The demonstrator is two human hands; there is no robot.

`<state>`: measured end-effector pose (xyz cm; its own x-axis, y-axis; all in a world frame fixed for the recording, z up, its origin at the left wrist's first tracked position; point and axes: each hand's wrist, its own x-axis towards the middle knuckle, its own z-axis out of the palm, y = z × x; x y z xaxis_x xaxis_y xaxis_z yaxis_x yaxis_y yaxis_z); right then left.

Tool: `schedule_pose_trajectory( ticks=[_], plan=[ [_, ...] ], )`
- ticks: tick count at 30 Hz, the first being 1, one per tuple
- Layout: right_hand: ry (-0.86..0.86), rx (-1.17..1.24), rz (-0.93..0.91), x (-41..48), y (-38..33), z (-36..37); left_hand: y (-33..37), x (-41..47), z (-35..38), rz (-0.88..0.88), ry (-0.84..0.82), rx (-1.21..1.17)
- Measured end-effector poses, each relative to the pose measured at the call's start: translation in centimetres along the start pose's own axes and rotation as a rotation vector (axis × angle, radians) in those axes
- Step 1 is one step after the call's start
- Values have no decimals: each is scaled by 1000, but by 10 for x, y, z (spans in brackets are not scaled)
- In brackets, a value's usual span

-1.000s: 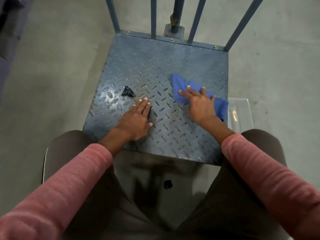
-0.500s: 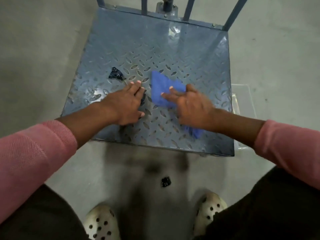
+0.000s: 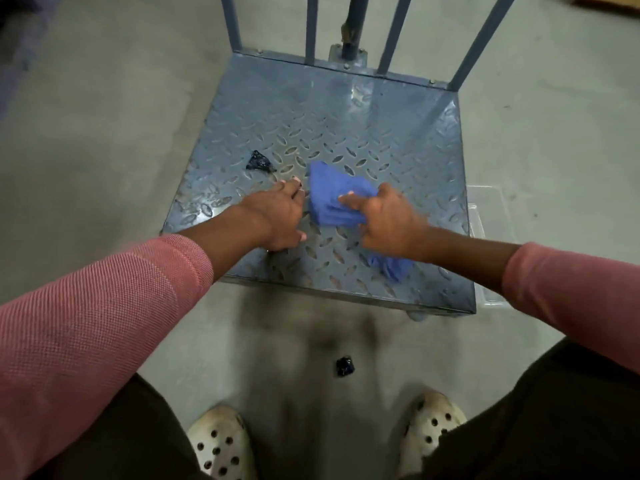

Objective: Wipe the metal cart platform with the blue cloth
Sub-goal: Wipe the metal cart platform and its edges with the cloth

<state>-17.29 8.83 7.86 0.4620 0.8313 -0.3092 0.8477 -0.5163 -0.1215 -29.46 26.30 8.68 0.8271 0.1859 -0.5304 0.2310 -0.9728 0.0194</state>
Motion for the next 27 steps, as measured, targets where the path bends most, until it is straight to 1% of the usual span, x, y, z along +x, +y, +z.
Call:
schedule_pose_trajectory(
  ticks=[1, 3, 6, 8, 9, 11, 13, 14, 16, 17, 18, 20, 21, 22, 23, 25, 27],
  plan=[
    [20, 34, -76, -2, -3, -3, -1, -1, 1, 0, -1, -1],
    [91, 165, -109, 0, 2, -19, -5, -1, 2, 0, 2, -5],
    [163, 223, 72, 10, 30, -37, -8, -1, 2, -5, -2, -16],
    [95, 184, 182, 13, 43, -33, -8, 1, 3, -1, -5, -15],
    [39, 126, 185, 11, 41, -28, -8, 2, 3, 1, -2, -11],
    [-50, -9, 115, 6, 28, -13, -7, 3, 3, 3, -1, -9],
    [-76, -31, 1, -4, 7, -2, -8, 4, 3, 2, -8, -30],
    [-86, -12, -79, -11, -4, 0, -8, 4, 2, 6, -9, -39],
    [-118, 126, -220, -23, -15, -7, -11, 5, 2, 22, -8, -41],
    [-106, 196, -240, -22, -12, -14, -12, 6, 2, 29, -5, -39],
    [-68, 248, -211, -19, -4, -21, -13, 7, 2, 30, -3, -35],
    [13, 278, -69, -8, 22, -34, -15, 8, 1, 22, -11, -21],
    [10, 231, 3, -4, 35, -34, -14, 9, 0, 19, -17, -16],
    [-23, 132, 54, -5, 42, -31, -13, 10, 0, 17, -21, -11],
    [-47, 16, 66, -9, 41, -24, -11, 10, -1, 16, -23, -1],
    [-59, -165, -8, -17, 23, -8, -7, 10, -4, 13, -25, 27],
    [-51, -184, -88, -27, -2, 3, -4, 8, -4, 7, -22, 33]
  ],
)
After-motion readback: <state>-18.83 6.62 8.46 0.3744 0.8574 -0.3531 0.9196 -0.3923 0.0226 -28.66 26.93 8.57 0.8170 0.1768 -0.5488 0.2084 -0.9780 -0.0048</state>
